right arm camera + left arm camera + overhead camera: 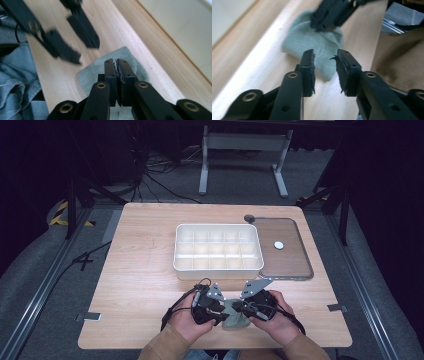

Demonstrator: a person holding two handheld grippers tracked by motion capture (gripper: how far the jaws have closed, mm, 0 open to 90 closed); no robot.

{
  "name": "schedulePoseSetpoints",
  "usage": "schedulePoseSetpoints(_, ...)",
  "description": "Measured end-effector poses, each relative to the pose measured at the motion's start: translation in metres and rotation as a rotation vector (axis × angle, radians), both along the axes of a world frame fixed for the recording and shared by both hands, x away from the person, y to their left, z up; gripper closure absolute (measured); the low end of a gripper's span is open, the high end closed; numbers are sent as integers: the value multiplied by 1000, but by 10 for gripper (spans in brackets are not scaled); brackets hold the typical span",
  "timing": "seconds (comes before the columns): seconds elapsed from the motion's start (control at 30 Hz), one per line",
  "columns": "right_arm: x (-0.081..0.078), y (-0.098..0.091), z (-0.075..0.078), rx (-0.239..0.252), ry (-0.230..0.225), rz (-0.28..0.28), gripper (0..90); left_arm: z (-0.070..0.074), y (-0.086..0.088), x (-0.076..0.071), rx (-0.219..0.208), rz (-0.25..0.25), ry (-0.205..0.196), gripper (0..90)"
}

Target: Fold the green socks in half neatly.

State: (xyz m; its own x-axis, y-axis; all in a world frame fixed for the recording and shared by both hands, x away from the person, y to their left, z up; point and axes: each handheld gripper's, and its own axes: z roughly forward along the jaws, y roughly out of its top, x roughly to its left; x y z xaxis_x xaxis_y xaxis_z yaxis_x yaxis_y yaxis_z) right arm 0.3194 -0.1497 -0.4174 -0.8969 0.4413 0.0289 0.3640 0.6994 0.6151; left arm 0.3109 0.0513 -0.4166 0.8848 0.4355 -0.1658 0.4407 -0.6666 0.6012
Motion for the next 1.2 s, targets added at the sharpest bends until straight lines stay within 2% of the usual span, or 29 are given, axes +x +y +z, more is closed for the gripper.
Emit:
schedulePoseSetpoints(0.13, 4, 0, -11, -54, 28, -8, 881, -3, 8, 6, 15, 32, -4, 723)
schedulePoseSetpoints(0.27, 6, 2, -28, -142, 47, -17, 890, -9, 9, 11, 24, 46, 7, 726)
schedulePoseSetpoints(0.3, 6, 1, -30, -129, 45, -22, 891, -10, 9, 12, 37, 43, 2, 728)
schedulePoseSetpoints(0.47, 4, 0, -30, -126, 43, -22, 891, -17, 5, 15, 70, 25, 12, 727)
schedulePoseSetpoints(0.53, 4, 0, -30, -126, 39, -29, 891, -20, 4, 16, 70, 21, 12, 724)
schedulePoseSetpoints(0.73, 4, -2, -31, -107, 44, -26, 893, -31, -3, 18, 106, -31, 24, 741)
schedulePoseSetpoints(0.8, 4, -2, -31, -105, 44, -26, 893, -33, -4, 18, 102, -33, 19, 753)
schedulePoseSetpoints(0.93, 3, -2, -32, -91, 46, -23, 895, -38, -11, 17, 134, -67, 32, 773)
schedulePoseSetpoints(1.13, 1, 1, -34, -59, 57, -4, 895, -40, -14, 16, 130, -99, 7, 740)
schedulePoseSetpoints(1.2, 0, 2, -34, -54, 64, -4, 895, -37, -14, 16, 127, -130, -9, 732)
